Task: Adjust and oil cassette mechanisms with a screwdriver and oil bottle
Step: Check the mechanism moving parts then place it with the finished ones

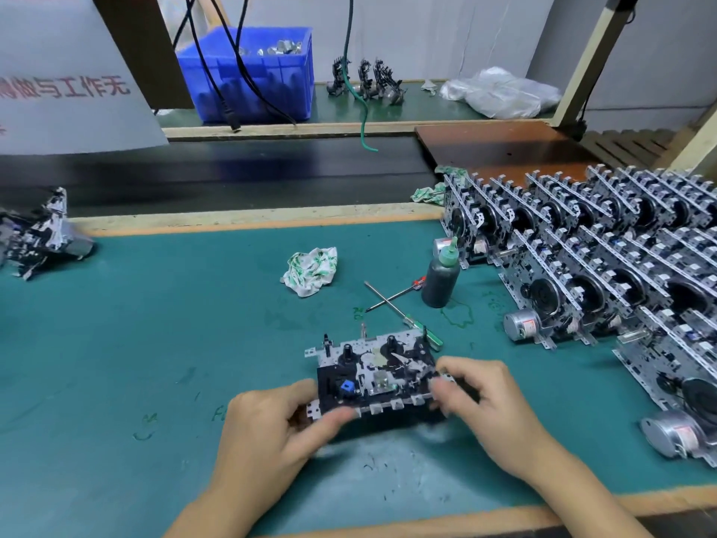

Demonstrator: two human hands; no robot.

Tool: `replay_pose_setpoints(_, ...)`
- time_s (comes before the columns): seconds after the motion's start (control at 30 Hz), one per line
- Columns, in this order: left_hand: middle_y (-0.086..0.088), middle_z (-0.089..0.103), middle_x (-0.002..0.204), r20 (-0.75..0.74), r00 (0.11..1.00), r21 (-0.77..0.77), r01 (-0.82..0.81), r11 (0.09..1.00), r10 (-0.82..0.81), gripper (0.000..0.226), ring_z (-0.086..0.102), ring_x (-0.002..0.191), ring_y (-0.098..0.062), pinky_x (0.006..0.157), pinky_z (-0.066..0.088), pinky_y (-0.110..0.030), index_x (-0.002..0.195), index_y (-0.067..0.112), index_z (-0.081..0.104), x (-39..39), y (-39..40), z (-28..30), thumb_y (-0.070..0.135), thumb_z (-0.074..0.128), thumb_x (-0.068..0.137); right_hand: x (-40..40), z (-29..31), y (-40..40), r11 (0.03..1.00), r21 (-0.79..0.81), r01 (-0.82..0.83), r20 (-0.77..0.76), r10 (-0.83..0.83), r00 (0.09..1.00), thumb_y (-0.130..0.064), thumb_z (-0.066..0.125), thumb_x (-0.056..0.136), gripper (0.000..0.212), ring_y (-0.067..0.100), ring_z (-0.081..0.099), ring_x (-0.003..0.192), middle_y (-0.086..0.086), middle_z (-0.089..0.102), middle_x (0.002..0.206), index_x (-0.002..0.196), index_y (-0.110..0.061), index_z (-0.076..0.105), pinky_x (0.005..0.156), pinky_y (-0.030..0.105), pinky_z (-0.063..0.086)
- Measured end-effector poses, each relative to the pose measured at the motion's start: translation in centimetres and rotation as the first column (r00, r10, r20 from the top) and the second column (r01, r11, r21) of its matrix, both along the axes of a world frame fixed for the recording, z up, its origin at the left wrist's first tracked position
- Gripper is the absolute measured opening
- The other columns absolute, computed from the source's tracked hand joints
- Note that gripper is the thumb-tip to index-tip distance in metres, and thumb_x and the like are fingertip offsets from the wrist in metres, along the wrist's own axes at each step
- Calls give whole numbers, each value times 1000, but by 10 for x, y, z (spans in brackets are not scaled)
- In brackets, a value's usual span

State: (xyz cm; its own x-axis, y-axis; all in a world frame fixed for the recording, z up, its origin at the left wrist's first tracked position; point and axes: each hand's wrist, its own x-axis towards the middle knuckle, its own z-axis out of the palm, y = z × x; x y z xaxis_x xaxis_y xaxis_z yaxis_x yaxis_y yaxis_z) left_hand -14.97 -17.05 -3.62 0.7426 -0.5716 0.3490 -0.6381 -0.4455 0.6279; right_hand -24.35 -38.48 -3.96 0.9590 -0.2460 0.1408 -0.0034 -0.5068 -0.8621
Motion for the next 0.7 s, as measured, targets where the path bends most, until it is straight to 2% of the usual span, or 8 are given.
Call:
replay_pose_setpoints(0.07, -2, 37, 41, -90, 995, -105, -50, 993, 40, 69, 31, 38, -14, 44, 27, -24, 57, 18, 48, -2, 0, 5, 81, 32, 80, 5, 8, 6, 991, 111, 71, -18, -70, 997, -66, 46, 74, 53, 12, 48, 50, 10, 54, 50, 44, -22, 54, 56, 25, 37)
replay_pose_setpoints(0.17, -2, 38, 34, -262, 960, -189, -153, 970, 100, 66, 31, 34, -7, 44, 28, -22, 49, 19, 52, 0, -4, 15, 78, 39, 76, 11, 18, 14, 983, 103, 149, -63, -143, 988, -72, 44, 72, 63, 4, 40, 38, 7, 48, 37, 38, -20, 55, 48, 11, 32)
replay_pose_setpoints(0.27, -1, 39, 31, -312, 937, -24, -175, 984, 159, 76, 36, 33, -9, 51, 37, -25, 48, 12, 52, 13, -10, 25, 80, 28, 71, 22, 25, 15, 969, 130, 212, -137, -194, 971, -78, 48, 73, 72, 5, 39, 34, 2, 44, 31, 35, -17, 55, 47, 9, 33)
replay_pose_setpoints(0.4, 1, 51, 38, -231, 943, 227, -189, 955, 241, 89, 53, 45, -12, 63, 46, -27, 47, 11, 53, 27, -14, 33, 83, 13, 79, 38, 33, 8, 973, 97, 212, -244, -183, 952, -76, 38, 65, 71, 8, 44, 35, 3, 45, 31, 32, -15, 53, 48, 11, 36)
replay_pose_setpoints(0.53, -7, 54, 52, 60, 954, 438, -289, 851, 294, 83, 53, 55, -20, 56, 40, -26, 57, 10, 49, 25, -16, 40, 73, -1, 75, 36, 36, 6, 984, 6, 175, -278, -167, 946, -80, 34, 68, 75, 7, 45, 37, 3, 47, 33, 33, -17, 55, 50, 11, 37)
replay_pose_setpoints(0.6, 2, 54, 59, 190, 943, 424, -329, 844, 272, 65, 49, 58, -15, 51, 34, -28, 64, 20, 47, 23, -18, 45, 69, 9, 84, 36, 36, 6, 971, -145, 188, -275, -222, 936, -87, 29, 71, 80, 8, 49, 41, 3, 49, 36, 39, -19, 58, 56, 21, 42)
replay_pose_setpoints(0.67, 14, 60, 81, 231, 951, 305, -271, 913, 205, 51, 52, 80, -10, 59, 37, -28, 86, 35, 56, 25, -20, 50, 70, 18, 86, 36, 35, 1, 901, -354, 252, -165, -325, 931, -88, 20, 69, 79, 9, 52, 51, 0, 54, 45, 50, -21, 59, 60, 28, 42)
replay_pose_setpoints(0.7, 17, 60, 90, 200, 969, 234, -188, 954, 142, 51, 52, 90, -7, 67, 38, -26, 98, 36, 60, 27, -21, 51, 72, 25, 86, 36, 34, -2, 878, -395, 271, -82, -327, 941, -85, 21, 68, 73, 6, 53, 57, -4, 55, 52, 57, -23, 58, 60, 27, 41)
